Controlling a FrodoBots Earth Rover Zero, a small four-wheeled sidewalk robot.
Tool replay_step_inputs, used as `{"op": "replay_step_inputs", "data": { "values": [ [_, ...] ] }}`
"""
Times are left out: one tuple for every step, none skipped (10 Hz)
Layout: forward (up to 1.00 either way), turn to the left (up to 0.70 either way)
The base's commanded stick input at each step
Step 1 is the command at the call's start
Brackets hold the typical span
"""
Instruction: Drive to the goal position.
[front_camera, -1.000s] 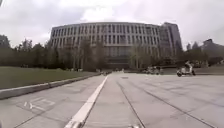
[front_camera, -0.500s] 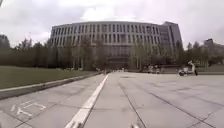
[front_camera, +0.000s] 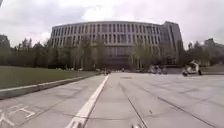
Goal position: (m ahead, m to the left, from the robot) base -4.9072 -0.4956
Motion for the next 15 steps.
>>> {"op": "replay_step_inputs", "data": {
  "values": [
    [0.70,0.00],
    [0.70,0.00],
    [0.70,0.00],
    [0.70,0.00],
    [0.70,0.00],
    [0.70,0.00],
    [0.70,0.00],
    [0.70,0.00],
    [0.70,0.00],
    [0.70,0.00],
    [0.70,0.00],
    [0.70,0.00],
    [0.70,0.00],
    [0.70,0.00],
    [0.70,0.00]
  ]
}}
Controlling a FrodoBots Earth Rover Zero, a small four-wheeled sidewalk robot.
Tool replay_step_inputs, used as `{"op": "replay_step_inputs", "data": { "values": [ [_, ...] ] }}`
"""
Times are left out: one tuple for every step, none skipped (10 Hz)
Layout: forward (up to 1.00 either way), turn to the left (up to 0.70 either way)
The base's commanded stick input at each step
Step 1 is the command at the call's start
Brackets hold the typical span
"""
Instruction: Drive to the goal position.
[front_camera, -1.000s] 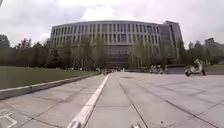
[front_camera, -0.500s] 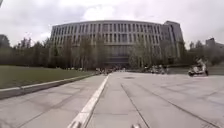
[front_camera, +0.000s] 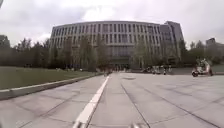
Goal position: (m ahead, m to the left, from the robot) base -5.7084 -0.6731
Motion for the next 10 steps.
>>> {"op": "replay_step_inputs", "data": {
  "values": [
    [0.70,0.00],
    [0.70,0.00],
    [0.70,0.00],
    [0.70,0.00],
    [0.70,0.00],
    [0.70,0.00],
    [0.70,0.00],
    [0.70,0.00],
    [0.70,0.00],
    [0.70,0.00]
  ]
}}
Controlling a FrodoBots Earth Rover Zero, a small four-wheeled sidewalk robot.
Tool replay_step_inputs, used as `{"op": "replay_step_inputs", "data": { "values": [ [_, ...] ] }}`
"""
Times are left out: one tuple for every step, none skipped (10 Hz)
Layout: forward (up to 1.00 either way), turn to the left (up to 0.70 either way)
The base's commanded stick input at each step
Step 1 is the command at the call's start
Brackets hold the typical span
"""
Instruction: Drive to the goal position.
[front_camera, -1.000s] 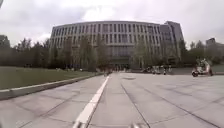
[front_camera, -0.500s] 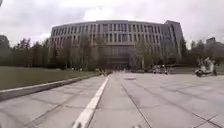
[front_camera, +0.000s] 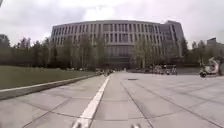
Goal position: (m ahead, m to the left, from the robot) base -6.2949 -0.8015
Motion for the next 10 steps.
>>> {"op": "replay_step_inputs", "data": {
  "values": [
    [0.70,0.00],
    [0.70,0.00],
    [0.70,0.00],
    [0.70,0.00],
    [0.70,0.00],
    [0.70,0.00],
    [0.70,0.00],
    [0.70,0.00],
    [0.70,0.00],
    [0.70,0.00]
  ]
}}
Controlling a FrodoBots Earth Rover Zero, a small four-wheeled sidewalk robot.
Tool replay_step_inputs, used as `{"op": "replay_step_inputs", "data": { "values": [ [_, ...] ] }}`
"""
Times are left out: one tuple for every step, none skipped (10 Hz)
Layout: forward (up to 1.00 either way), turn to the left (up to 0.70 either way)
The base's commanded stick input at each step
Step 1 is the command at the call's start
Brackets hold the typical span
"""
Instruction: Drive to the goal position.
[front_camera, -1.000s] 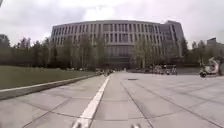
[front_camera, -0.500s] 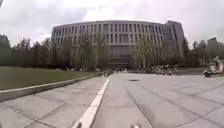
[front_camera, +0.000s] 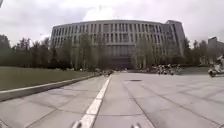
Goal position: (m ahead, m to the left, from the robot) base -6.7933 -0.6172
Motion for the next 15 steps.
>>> {"op": "replay_step_inputs", "data": {
  "values": [
    [0.70,0.00],
    [0.70,0.00],
    [0.70,-0.32],
    [0.70,-0.32],
    [0.70,-0.32],
    [0.70,-0.32],
    [0.70,-0.32],
    [0.70,-0.32],
    [0.70,-0.32],
    [0.70,-0.32],
    [0.70,-0.32],
    [0.70,-0.32],
    [0.70,-0.32],
    [0.70,-0.32],
    [0.70,-0.32]
  ]
}}
